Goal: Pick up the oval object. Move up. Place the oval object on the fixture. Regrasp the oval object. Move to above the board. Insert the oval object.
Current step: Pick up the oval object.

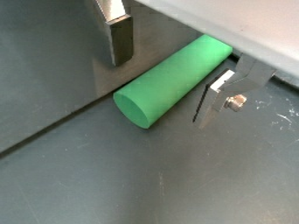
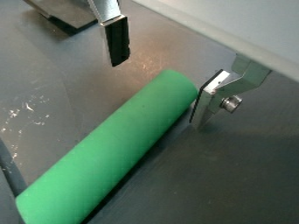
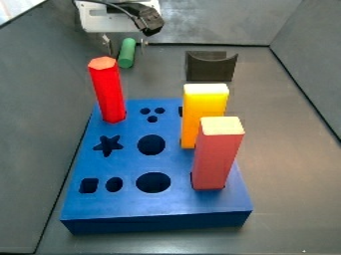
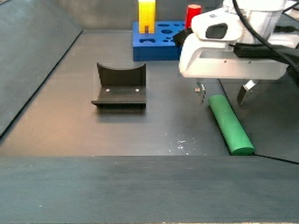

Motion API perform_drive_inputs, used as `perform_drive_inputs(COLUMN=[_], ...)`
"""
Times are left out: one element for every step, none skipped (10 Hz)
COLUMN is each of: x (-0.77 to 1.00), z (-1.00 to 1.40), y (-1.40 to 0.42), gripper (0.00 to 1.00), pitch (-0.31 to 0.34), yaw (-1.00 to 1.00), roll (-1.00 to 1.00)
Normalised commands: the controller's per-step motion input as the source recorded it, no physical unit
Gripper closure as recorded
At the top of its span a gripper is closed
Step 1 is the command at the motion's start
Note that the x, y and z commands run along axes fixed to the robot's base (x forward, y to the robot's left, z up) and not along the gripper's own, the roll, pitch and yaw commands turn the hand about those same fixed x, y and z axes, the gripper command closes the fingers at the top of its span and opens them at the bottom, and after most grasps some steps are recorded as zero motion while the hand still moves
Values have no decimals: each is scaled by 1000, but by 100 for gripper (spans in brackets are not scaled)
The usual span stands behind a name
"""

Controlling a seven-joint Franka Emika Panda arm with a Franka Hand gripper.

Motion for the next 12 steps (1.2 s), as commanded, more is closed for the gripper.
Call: perform_drive_inputs(x=[134, 137, 229, 266, 329, 463, 463, 449, -14, 0, -251, 0], z=[-780, -789, -777, -777, -757, -749, -749, -766, 57, 0, -154, -203], y=[40, 11, 0, 0, 0, 0, 0, 0, 0, -26, 374, 171], gripper=[0, 0, 0, 0, 0, 0, 0, 0, 0, 0, 0, 0], pitch=[-196, -197, -196, -191, -201, -200, -204, -189, -26, 0, -249, -216], yaw=[0, 0, 0, 0, 0, 0, 0, 0, -54, 0, 466, 846], roll=[19, 16, 29, 46, 31, 21, 21, 36, 0, 29, -147, -124])
